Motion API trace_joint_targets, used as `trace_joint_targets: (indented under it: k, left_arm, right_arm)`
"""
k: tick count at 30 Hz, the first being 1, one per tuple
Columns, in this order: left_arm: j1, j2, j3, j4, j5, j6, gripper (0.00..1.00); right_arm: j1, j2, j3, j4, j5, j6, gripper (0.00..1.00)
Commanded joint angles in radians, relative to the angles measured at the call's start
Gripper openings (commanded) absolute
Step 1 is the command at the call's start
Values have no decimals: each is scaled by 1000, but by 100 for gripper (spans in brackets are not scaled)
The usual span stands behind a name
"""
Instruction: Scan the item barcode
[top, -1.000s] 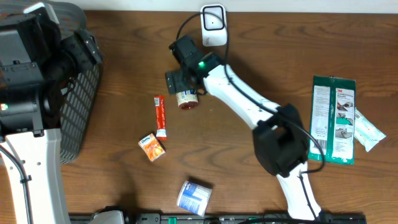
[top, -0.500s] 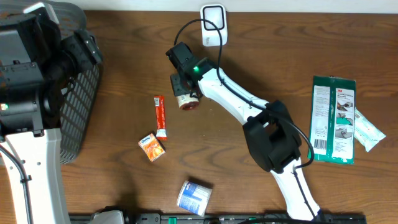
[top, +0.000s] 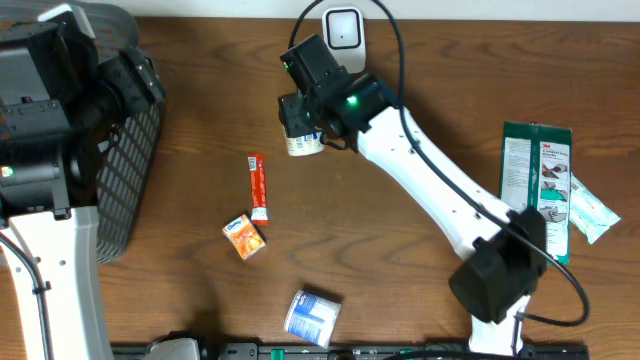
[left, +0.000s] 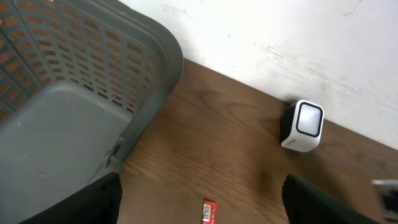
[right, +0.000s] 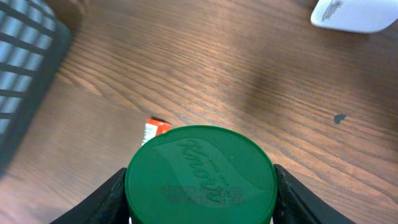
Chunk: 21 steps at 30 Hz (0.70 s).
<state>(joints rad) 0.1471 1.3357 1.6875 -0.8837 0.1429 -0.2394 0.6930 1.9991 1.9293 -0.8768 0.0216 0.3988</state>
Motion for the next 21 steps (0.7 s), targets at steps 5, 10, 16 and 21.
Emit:
trace_joint_targets:
  k: [5, 10, 16, 21]
  left_arm:
    - [3, 5, 3, 1, -5, -2, 83]
    - [3, 5, 3, 1, -5, -2, 83]
    - [3, 5, 3, 1, -5, -3, 83]
    - [3, 5, 3, 1, -5, -2, 83]
  right_arm:
    - [125, 10, -85, 150, 136, 16, 35]
    - [227, 9, -224, 336, 308, 16, 34]
    - [265, 9, -409, 541, 364, 17, 35]
    - [248, 6, -475, 577, 354, 42, 35]
